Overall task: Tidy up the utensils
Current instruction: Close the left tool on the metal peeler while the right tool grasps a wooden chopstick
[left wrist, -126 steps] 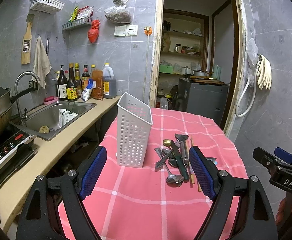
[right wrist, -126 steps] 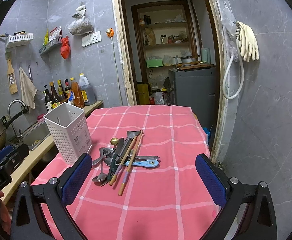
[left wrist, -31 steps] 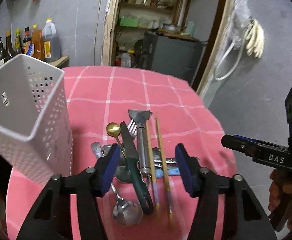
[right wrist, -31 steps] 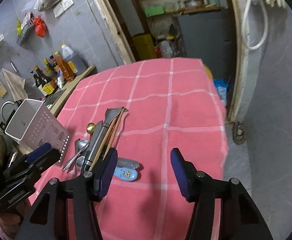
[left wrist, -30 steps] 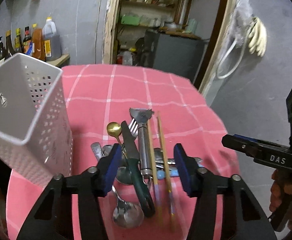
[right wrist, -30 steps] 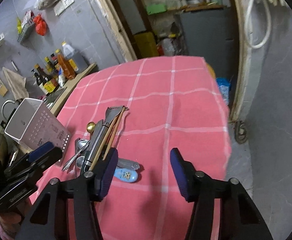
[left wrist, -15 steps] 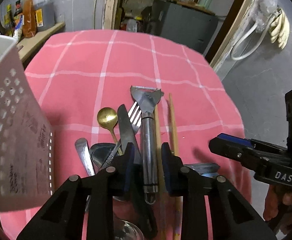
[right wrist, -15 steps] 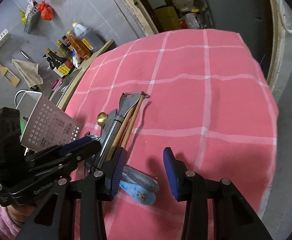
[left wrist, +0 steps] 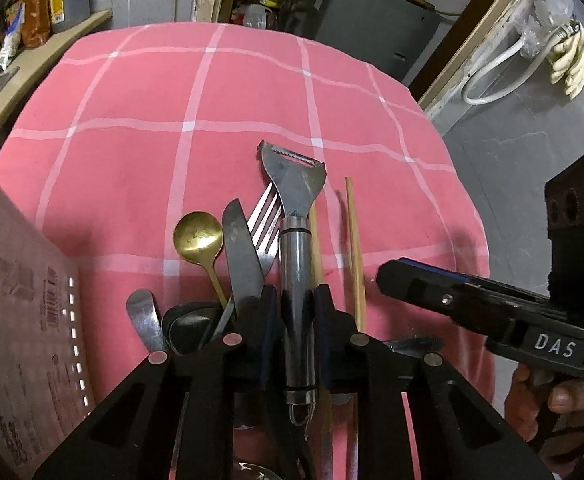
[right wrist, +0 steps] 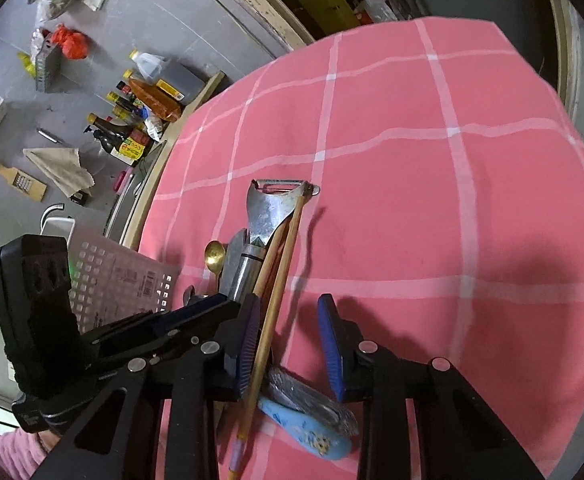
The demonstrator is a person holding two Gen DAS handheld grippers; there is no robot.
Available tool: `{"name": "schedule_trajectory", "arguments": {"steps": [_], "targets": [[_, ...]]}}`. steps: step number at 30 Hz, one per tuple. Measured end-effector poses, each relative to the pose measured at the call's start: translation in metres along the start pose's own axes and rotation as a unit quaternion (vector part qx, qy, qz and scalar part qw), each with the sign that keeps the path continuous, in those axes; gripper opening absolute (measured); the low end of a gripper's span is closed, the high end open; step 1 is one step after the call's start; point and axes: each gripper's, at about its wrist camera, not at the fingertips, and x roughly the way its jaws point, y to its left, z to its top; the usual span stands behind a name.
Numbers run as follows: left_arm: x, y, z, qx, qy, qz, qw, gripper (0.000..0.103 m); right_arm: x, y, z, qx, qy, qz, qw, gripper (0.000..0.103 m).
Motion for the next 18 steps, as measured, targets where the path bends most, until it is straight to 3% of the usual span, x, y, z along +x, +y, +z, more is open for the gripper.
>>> {"name": "schedule_trajectory", "arguments": {"steps": [4, 18], "targets": [[0.000, 0.002, 0.003, -0.010, 0.009, -0.007, 0.9999, 0.016, 0.007, -0.002, 0.004, 0.011, 0.010, 0.001, 1.000, 0.022], [-0.007, 0.012, 0.011, -0.023, 0.016, 0.002, 0.9996, 0.015, 0.030, 0.005, 0.014, 0.022, 0.042, -0.013, 0.999, 0.022]]}}
